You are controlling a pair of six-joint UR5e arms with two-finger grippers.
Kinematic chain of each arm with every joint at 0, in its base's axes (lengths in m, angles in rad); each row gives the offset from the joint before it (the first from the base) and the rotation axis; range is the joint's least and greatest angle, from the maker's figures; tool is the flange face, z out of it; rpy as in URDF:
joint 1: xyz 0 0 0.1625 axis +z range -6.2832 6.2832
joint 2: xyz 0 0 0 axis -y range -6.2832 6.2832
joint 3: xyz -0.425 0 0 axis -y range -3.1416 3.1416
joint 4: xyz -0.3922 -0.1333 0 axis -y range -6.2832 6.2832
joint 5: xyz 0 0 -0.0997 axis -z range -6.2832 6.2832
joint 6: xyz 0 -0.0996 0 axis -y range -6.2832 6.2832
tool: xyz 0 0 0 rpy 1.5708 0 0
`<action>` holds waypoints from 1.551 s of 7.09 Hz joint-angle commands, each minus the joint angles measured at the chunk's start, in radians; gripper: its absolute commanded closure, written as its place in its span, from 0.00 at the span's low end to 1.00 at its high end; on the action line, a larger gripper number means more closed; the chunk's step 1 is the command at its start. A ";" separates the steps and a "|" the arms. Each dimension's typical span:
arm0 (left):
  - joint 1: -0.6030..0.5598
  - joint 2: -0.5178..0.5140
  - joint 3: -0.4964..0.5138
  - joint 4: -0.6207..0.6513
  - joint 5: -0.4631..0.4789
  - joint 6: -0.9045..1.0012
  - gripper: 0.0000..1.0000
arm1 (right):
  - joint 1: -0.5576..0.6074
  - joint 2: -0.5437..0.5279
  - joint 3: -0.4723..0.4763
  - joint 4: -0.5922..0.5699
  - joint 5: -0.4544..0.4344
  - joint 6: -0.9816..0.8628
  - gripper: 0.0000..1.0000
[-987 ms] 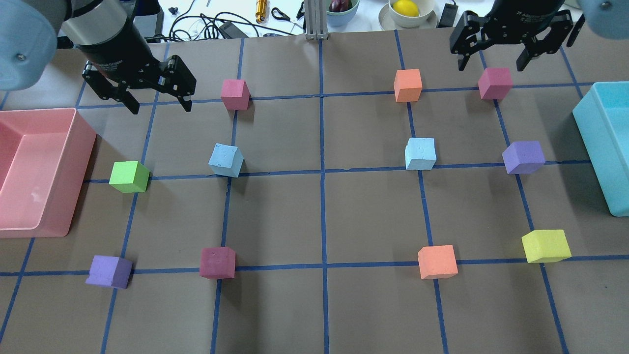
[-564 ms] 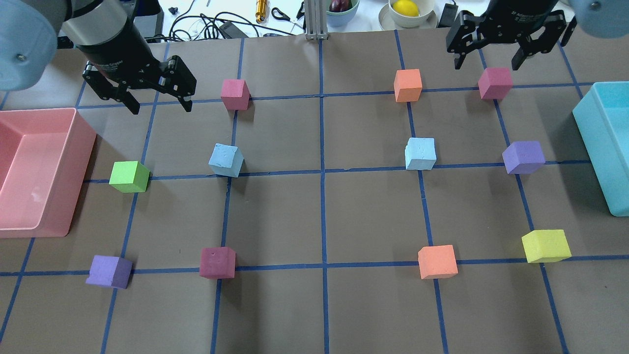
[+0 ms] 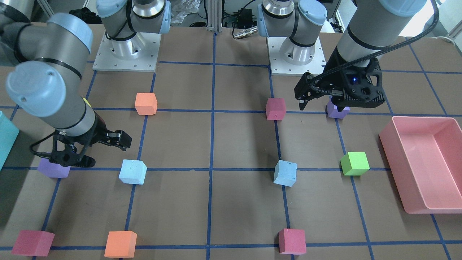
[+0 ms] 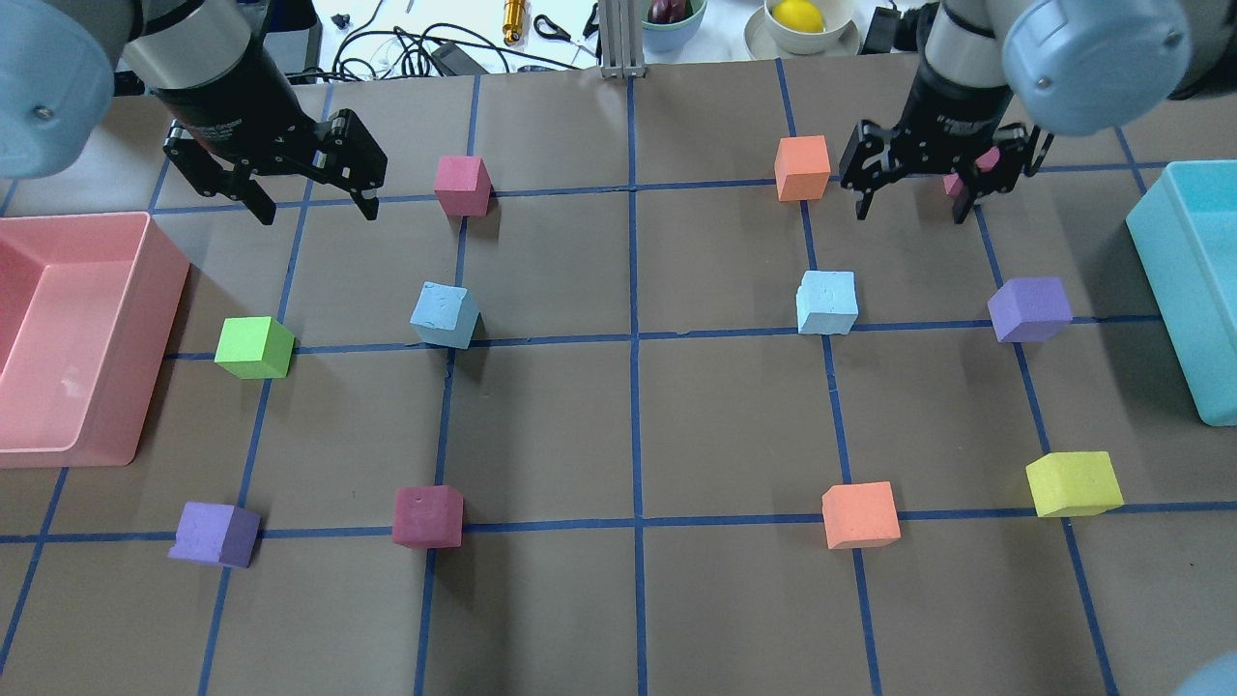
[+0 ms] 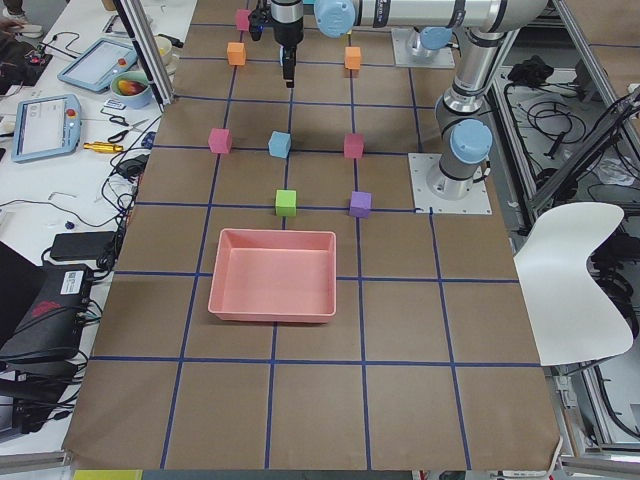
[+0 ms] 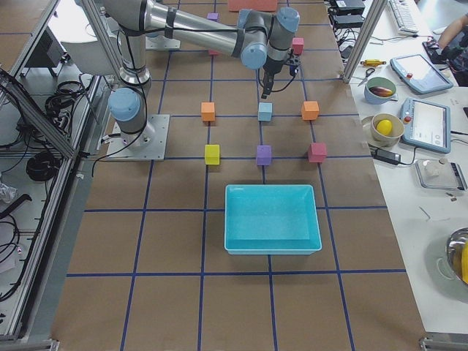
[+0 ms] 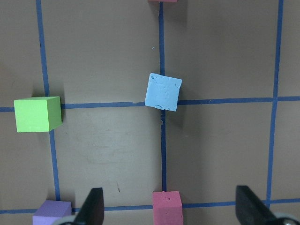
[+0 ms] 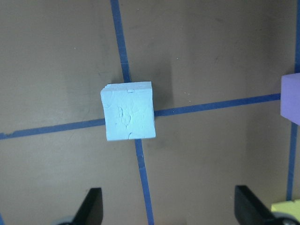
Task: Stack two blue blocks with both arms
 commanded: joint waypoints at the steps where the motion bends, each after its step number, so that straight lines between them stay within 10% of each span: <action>1: -0.004 -0.024 -0.017 0.040 -0.015 -0.006 0.00 | 0.020 0.079 0.106 -0.244 0.002 0.013 0.00; 5: -0.025 -0.161 -0.236 0.461 -0.015 0.052 0.00 | 0.046 0.148 0.133 -0.333 0.017 -0.011 0.07; 8: -0.025 -0.259 -0.247 0.564 -0.018 0.054 0.00 | 0.046 0.153 0.141 -0.358 -0.001 -0.045 0.75; 11: -0.025 -0.305 -0.274 0.590 -0.015 0.106 0.00 | 0.178 0.153 0.005 -0.341 0.080 0.035 0.79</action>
